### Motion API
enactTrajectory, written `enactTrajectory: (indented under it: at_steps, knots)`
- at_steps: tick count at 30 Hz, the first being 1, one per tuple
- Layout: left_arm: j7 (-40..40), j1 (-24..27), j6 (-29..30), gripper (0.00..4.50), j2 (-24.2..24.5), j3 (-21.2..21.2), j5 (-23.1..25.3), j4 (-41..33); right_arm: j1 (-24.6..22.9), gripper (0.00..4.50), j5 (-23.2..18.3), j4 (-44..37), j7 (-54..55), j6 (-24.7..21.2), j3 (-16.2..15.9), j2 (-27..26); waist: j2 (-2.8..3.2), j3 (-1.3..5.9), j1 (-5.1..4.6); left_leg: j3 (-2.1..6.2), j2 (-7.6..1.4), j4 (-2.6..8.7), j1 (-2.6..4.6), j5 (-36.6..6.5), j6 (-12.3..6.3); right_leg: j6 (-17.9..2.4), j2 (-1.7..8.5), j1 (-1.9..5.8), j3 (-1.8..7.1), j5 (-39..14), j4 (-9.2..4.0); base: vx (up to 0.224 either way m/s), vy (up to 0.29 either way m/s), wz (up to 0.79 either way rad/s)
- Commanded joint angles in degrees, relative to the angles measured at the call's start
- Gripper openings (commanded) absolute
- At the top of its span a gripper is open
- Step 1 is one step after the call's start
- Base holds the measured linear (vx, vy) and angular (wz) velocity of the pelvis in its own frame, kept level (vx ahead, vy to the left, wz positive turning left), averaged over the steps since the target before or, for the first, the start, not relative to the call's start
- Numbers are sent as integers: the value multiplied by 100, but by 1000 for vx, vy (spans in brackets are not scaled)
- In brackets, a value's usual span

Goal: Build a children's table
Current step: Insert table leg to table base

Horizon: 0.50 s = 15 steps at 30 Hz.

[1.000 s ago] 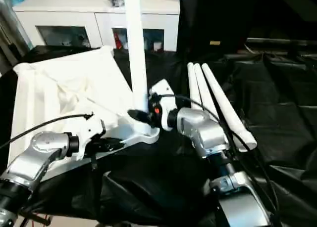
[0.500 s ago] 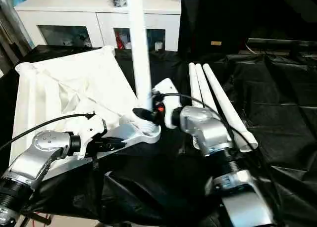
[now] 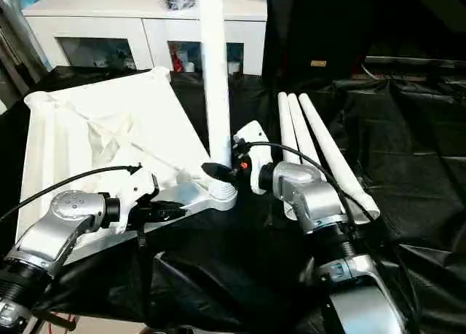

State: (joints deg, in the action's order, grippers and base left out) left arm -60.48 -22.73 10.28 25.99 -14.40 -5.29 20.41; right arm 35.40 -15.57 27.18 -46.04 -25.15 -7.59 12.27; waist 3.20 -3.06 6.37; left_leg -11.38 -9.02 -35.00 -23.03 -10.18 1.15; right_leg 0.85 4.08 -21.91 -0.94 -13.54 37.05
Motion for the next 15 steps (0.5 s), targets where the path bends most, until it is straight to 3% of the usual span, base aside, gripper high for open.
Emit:
enactTrajectory:
  at_steps: [1, 3, 8, 13, 14, 15]
  knots:
    - [-104, -92, -78, 0, -87, -91, -46, 28, 24, 188, -207, 148, 128, -12, 208, -103, -48, 366, -48, 210, -416, 489, 216, -1456, 173, -1304, 452, 74, 217, -1009, -503, 0, 0, 0]
    - [-91, -92, -82, 0, -83, -75, -26, 28, -28, 188, -407, 270, 212, -41, 474, -155, -29, 364, -49, 217, -418, 499, 215, -1477, 185, -1315, 454, 74, 216, -1036, -501, 0, 0, 0]
    - [-39, -130, -116, 0, -90, 3, -23, 77, -384, 187, -899, 298, 158, -62, 1063, -273, -47, 372, -40, 206, -424, 504, 211, -1442, 148, -1311, 452, 78, 209, -918, -499, 0, 0, 0]
    - [33, -184, -172, 0, -141, 29, -12, 147, -887, 187, -828, 246, 107, 250, 1099, -270, -38, 370, -8, 193, -432, 505, 216, -1417, 116, -1293, 471, 67, 205, -971, -522, 0, 0, 0]
    - [33, -184, -172, 0, -141, 29, -12, 147, -887, 187, -828, 246, 107, 250, 1099, -270, -15, 366, -11, 198, -432, 516, 217, -1489, 149, -1269, 470, 62, 202, -1061, -530, 0, 0, 0]
    - [68, -202, -204, 0, -164, 32, 10, 186, -1163, 187, -679, 145, 121, 519, 972, -276, -8, 359, -14, 202, -433, 529, 221, -1575, 183, -1231, 468, 58, 203, -1151, -544, 0, 0, 0]
